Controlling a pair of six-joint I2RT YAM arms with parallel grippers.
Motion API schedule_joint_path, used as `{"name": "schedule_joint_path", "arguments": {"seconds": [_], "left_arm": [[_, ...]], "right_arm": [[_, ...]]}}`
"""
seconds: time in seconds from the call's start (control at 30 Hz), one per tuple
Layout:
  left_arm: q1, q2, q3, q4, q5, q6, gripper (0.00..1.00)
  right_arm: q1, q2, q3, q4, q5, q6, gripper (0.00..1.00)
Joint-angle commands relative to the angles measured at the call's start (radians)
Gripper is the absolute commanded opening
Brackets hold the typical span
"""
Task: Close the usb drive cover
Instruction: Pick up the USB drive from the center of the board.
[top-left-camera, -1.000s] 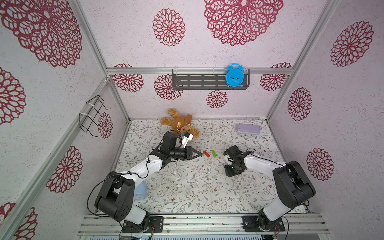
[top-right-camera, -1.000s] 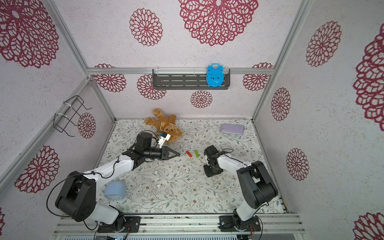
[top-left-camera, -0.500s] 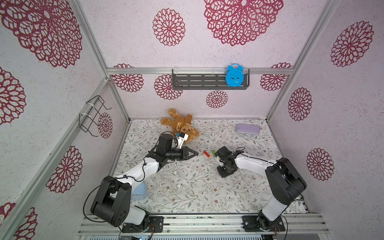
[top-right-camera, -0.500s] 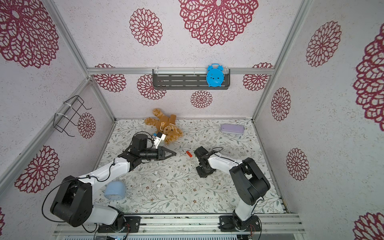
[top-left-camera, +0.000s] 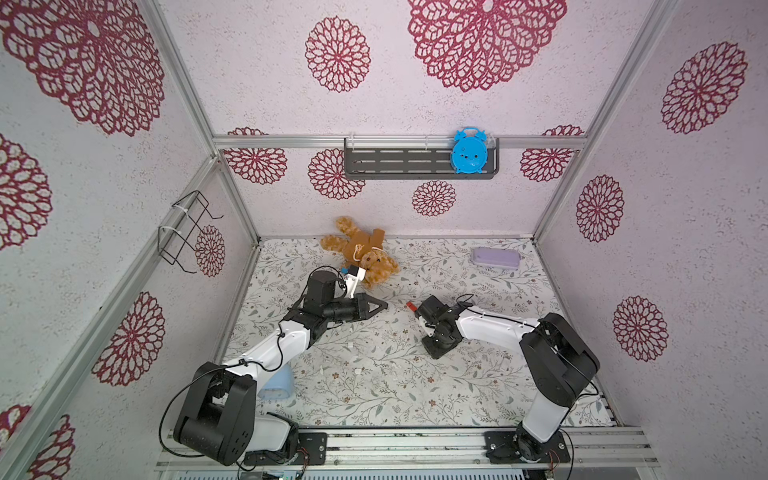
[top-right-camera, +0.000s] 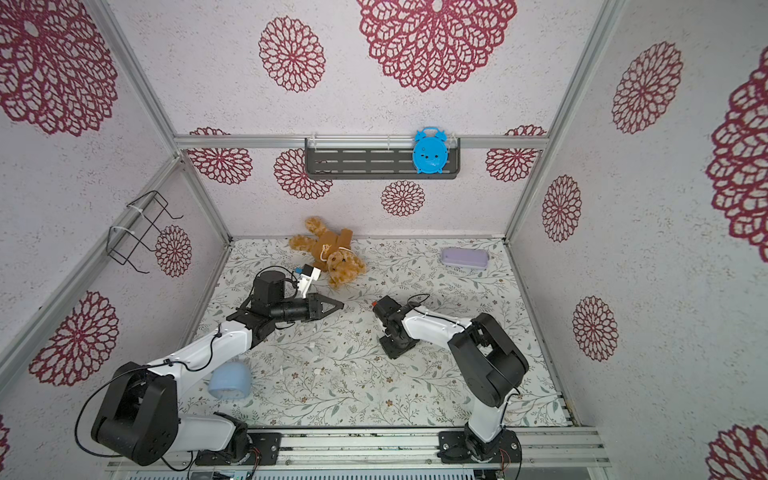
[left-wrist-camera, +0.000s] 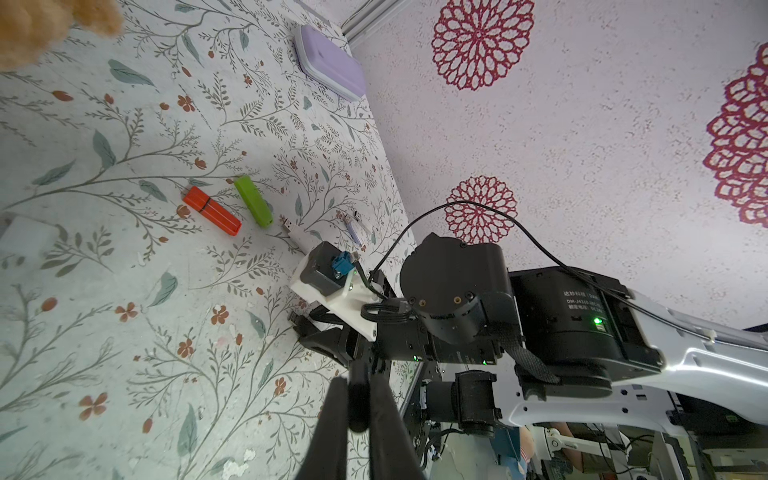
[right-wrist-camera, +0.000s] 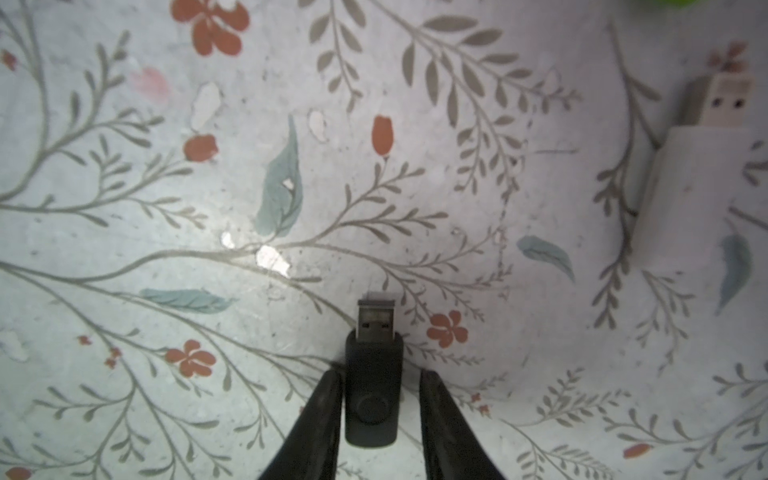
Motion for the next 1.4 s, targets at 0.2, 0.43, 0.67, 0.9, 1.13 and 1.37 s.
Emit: {"name": "schedule_joint_path", "arguments": {"seconds": [0.2,0.43,0.67,0.9,1.13,1.37], "left_arm": [[0.008,-0.005,0.006,0.028,0.011,0.003,0.09],[0.008,-0.008,0.003,0.024,0.008,0.003,0.09],[0.009,-0.007,0.0,0.025,0.008,0.004,0.09],[0.009,0.021,-0.003,0.029,0.025,0.007,0.09],[-0.002,0.08,0.022,0.028,0.085,0.01,0.09],[-0.035,0.138,0.062,0.011,0.124,0.023,0.09]], "right_arm": [[-0.002,0.038,0.013,-0.042,-0.015,-0.018,0.29],[-0.003,0.047,0.016,-0.078,0.004,-0.016,0.26],[-0.003,0.02,-0.009,-0.03,-0.007,-0.021,0.22],[0.001,-0.146,-0.06,0.119,-0.067,-0.132,0.22],[0.018,-0.332,-0.139,0.253,-0.109,-0.289,0.22],[0.057,-0.377,-0.124,0.261,-0.095,-0.351,0.22]]}}
